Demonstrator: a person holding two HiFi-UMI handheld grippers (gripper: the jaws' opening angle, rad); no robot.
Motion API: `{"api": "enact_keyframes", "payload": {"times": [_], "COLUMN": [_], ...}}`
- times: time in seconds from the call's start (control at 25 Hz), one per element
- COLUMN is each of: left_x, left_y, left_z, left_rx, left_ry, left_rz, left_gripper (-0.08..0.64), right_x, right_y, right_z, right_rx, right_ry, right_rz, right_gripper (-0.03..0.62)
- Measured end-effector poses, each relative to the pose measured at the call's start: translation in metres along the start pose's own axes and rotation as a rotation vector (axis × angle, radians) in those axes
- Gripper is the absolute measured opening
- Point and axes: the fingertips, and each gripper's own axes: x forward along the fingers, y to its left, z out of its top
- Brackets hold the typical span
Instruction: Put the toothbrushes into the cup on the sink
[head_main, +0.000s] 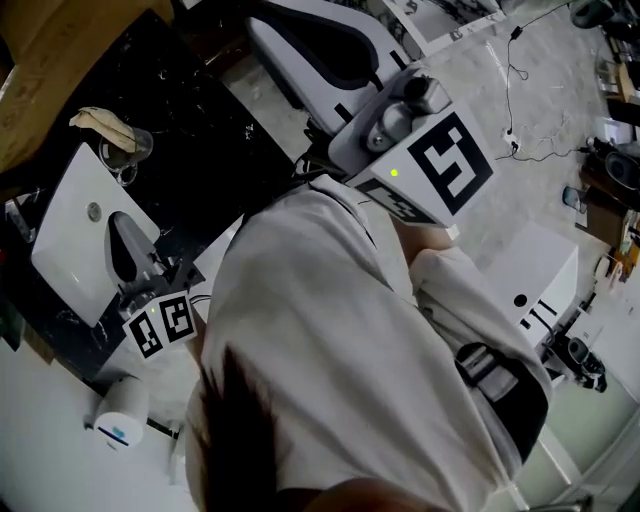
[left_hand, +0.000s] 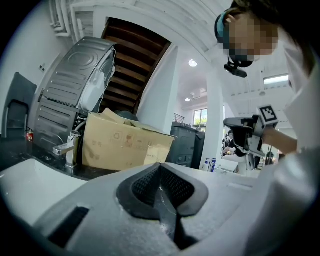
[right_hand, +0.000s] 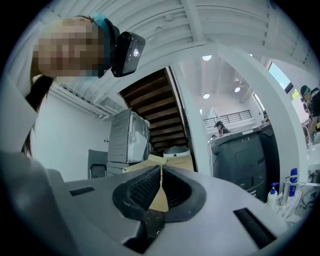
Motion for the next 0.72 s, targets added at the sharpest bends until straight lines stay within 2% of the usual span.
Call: {"api": "enact_keyframes", "payload": {"times": [0.32, 0.72], "left_x": [-0.001, -0.005], "left_y": [-0.011, -0.024], "left_z": [0.006, 0.006], "left_rx": [0.019, 0.041], "left_ry": [-0.012, -0.027], "left_rz": [-0.02, -0.065], "left_gripper": [0.009, 0.009], "right_x": [-0.049, -0.103], "right_y": [-0.006, -0.012], "right_z": [-0.01, -0.061], "right_rx": [0.027, 0.026], "right_ry": [0.033, 0.125], "right_rz": [-0.084, -0.209], "right_gripper": [0.017, 0.017]}}
